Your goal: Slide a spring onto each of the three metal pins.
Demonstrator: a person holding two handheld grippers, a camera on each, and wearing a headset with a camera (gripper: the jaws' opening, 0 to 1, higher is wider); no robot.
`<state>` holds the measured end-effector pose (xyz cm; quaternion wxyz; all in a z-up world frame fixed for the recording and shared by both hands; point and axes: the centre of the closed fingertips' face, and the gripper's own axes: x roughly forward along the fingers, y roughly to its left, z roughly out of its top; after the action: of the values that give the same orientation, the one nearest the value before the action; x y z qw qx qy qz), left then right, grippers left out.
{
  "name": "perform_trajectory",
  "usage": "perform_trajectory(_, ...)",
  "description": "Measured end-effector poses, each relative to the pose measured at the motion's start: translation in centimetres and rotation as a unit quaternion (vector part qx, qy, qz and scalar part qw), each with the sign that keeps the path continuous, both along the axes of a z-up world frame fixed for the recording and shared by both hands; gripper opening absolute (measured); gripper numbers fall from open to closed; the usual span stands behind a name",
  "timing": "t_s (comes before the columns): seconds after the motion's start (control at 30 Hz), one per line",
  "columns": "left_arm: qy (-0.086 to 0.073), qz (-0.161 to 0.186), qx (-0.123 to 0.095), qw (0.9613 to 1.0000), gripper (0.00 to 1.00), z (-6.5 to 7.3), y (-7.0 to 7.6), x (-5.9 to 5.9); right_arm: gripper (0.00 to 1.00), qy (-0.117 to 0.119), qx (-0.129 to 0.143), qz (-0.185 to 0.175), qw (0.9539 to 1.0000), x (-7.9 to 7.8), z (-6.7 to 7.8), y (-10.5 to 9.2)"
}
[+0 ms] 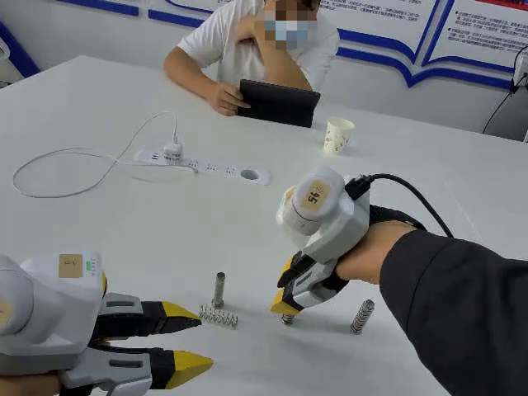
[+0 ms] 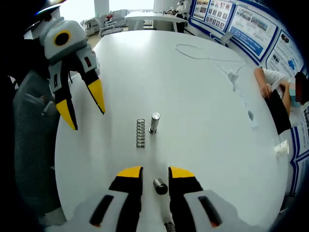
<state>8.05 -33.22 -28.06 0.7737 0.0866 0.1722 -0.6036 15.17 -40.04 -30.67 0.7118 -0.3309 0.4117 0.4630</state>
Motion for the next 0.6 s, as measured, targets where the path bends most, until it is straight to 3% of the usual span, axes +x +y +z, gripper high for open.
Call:
perform_trajectory(0.27, -0.001, 0.003, 0.0, 1.0, 0.3, 0.1, 0.2, 0.1, 0.22, 0.004, 0.016, 0.01, 0.9998, -0.5, -0.8, 2.3)
perform_trajectory(0.6, 0.0, 0.005, 0.005, 1.0, 0.3, 0.0, 0.6, 0.1, 0.19, 0.013, 0.026, 0.01, 0.9995, -0.8, -2.2, 3.7)
